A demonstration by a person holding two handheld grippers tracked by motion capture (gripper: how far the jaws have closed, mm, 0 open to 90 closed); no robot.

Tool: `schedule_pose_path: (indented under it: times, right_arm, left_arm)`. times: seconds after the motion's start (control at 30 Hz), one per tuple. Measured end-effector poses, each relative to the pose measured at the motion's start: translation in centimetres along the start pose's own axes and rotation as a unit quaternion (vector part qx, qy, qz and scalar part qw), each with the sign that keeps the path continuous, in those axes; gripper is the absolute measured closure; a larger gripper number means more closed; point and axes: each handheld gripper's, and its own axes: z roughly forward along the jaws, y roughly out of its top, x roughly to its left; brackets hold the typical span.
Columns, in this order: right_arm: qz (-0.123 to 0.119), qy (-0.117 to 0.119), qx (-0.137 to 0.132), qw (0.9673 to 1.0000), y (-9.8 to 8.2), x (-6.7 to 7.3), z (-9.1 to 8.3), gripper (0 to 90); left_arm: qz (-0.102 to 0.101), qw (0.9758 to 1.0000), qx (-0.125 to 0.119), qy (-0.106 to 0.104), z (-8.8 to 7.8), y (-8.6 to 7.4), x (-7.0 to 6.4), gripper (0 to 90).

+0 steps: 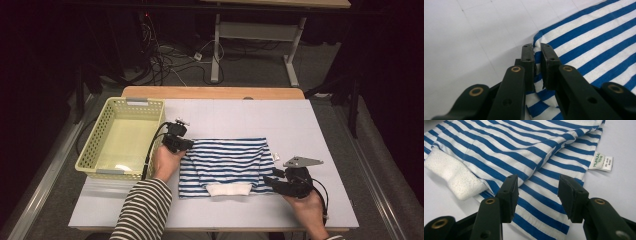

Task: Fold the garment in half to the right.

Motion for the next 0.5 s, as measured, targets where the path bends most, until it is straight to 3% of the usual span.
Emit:
schedule_pose_path:
  times: [0.27,0.5]
  right_arm:
    - [0.011,-0.004,-0.001,0.9999,0.0,-0.3,0.0,46.4]
    - [-0.006,-0.003,-0.011,0.9999,-0.1,-0.1,0.0,47.3]
  left_arm:
    - [0.000,0.9998,-0.004,-0.019,-0.3,0.1,-0.1,81.8]
    - [0.002,0.9993,-0.020,-0.032,-1.1,0.2,-0.5,81.8]
